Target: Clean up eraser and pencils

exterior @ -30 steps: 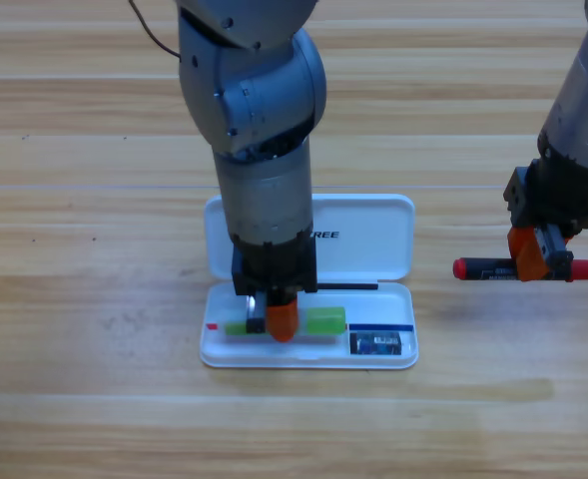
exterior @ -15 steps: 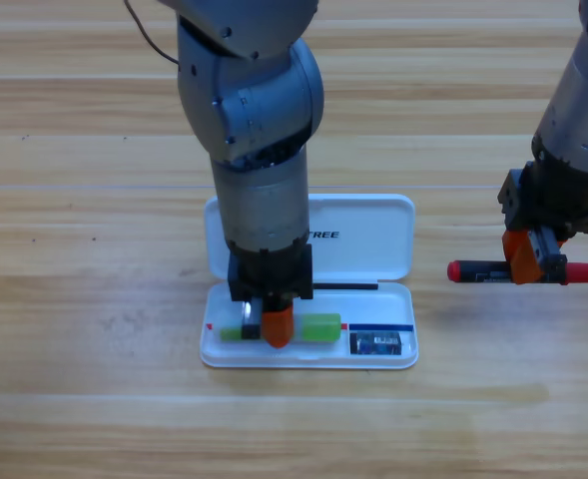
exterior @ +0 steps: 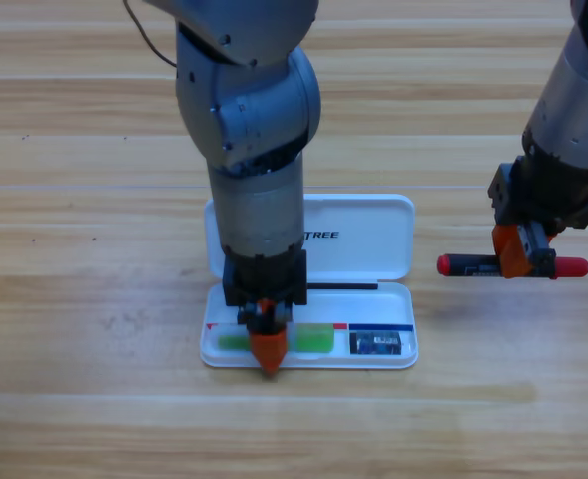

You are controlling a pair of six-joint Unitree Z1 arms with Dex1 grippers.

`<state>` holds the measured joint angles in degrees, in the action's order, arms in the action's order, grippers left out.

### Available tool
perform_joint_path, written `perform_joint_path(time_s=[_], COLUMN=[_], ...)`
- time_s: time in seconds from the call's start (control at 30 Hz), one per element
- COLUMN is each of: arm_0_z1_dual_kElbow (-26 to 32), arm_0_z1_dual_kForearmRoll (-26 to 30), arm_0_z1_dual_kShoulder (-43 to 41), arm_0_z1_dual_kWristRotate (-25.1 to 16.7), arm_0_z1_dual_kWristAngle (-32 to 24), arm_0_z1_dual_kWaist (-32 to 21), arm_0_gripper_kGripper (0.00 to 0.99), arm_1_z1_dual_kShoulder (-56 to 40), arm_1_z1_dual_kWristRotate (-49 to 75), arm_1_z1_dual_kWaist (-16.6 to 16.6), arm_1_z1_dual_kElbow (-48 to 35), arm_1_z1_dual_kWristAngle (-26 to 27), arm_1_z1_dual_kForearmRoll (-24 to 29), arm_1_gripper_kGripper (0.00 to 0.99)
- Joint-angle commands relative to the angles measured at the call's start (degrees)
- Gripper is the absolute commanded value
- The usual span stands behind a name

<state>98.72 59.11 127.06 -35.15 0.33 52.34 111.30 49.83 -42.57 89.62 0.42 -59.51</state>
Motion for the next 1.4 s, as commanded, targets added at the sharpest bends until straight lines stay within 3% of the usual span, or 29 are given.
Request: perform_joint_path(time_s=[0.03,0.23,0.4,0.53,0.67,0.8,0.93,1.17,1.4], arm_0_z1_dual_kElbow=[-1.16,-1.33,-1.69,-4.67,-9.24,-13.29,-15.92,-16.98,-22.43], arm_0_z1_dual_kForearmRoll=[-0.40,0.48,5.32,9.36,9.71,9.62,9.27,8.30,2.06], arm_0_z1_dual_kShoulder=[1.18,-3.04,-18.25,-33.63,-43.21,-45.14,-45.14,-45.58,-45.85], arm_0_z1_dual_kWristRotate=[0.52,0.52,0.61,-0.27,-6.77,-10.20,-9.94,-9.59,-9.76], arm_0_z1_dual_kWristAngle=[0.63,1.95,3.62,3.36,1.60,1.42,0.28,-1.92,-3.94], arm_0_z1_dual_kWaist=[1.18,1.18,0.30,-8.48,-23.34,-31.16,-31.42,-31.51,-31.51], arm_0_gripper_kGripper=[0.990,0.990,0.990,0.990,0.990,0.986,0.989,0.990,0.990], arm_1_z1_dual_kShoulder=[2.43,2.96,6.12,10.78,16.93,22.73,26.60,28.01,27.21], arm_1_z1_dual_kWristRotate=[-0.52,-1.40,-3.25,-5.00,-6.76,-7.64,-8.26,-8.61,-9.93], arm_1_z1_dual_kWaist=[-1.55,-2.96,-5.59,-8.85,-11.75,-13.42,-14.12,-14.12,-14.03], arm_1_z1_dual_kElbow=[0.29,1.34,4.60,9.43,16.81,24.19,29.73,31.14,30.96], arm_1_z1_dual_kWristAngle=[0.90,1.25,1.17,1.08,0.29,-0.94,-1.65,-2.88,-2.88], arm_1_z1_dual_kForearmRoll=[-1.31,-1.39,-1.39,-2.63,-4.82,-6.40,-7.90,-7.99,-8.07], arm_1_gripper_kGripper=[0.000,0.000,0.000,0.000,0.000,0.000,0.000,0.000,0.000])
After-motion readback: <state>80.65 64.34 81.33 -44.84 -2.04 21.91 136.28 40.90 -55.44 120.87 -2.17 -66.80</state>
